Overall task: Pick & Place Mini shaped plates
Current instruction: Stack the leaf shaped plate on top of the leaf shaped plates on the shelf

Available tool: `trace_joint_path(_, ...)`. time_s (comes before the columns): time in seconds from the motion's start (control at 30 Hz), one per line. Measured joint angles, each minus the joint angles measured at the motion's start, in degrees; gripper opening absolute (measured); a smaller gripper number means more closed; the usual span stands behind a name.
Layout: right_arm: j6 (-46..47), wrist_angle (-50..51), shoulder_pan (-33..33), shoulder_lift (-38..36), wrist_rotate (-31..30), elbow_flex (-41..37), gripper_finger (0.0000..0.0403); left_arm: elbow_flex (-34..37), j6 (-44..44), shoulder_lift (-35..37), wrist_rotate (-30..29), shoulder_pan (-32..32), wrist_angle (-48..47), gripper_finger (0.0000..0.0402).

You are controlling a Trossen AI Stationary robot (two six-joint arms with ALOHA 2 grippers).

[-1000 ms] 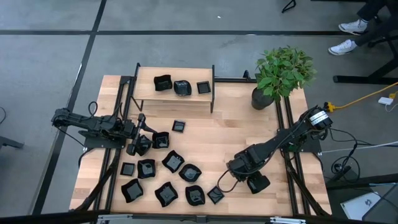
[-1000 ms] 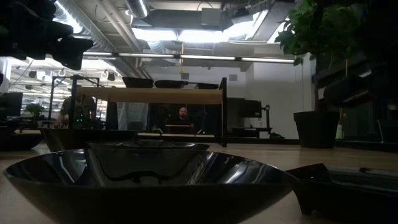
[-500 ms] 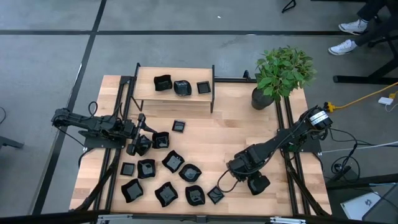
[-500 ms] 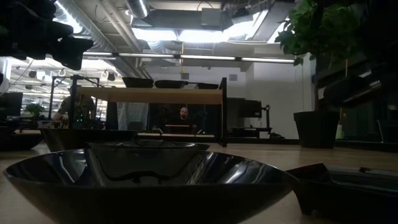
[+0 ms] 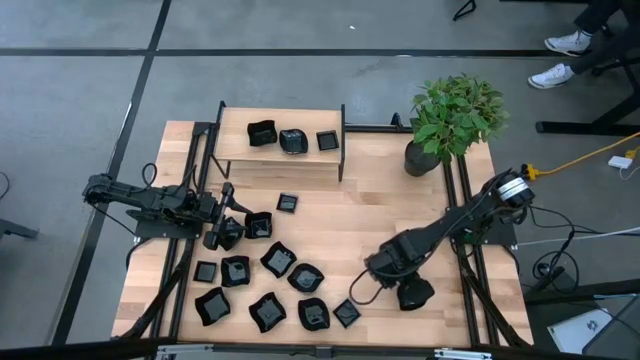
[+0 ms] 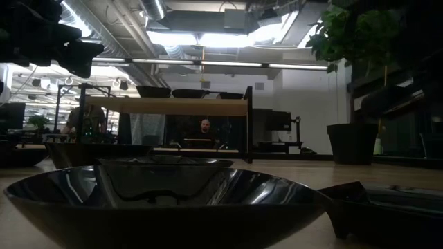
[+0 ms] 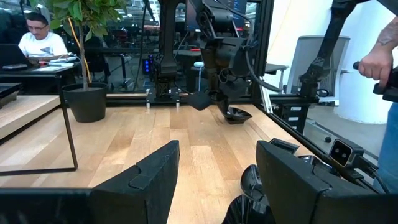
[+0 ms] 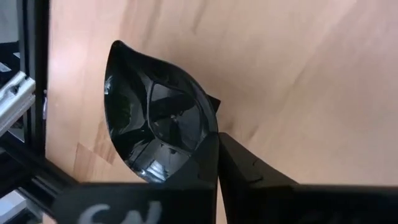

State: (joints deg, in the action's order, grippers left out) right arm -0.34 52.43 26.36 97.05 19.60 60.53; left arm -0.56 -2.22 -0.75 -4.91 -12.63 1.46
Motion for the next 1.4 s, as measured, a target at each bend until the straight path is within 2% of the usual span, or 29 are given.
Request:
trace_joint_path(0.33,0.0,5.4,-1.5,-5.1,0.2,0.1,0.0002,0.0,0.0,0.0,0.0,0.0,0.0,0.0208)
trace_joint_path(0.73,0.4,6.2,-4.3,-12.8,0.2,0.1,0.0001,0.0,0.0,0.0,0.0,0.0,0.0,0.0207)
trace_joint_path(1.0,0.3,5.3,-6.9,-14.1,0.1,0.5,0.0001,0.0,0.0,0.0,0.0,0.0,0.0,0.0208)
trace_joint_path(1.4,-1.9,1.9,-11.9,-14.1,-0.1,6.0,0.0001,0.0,0.0,0.0,0.0,0.0,0.0,0.0208)
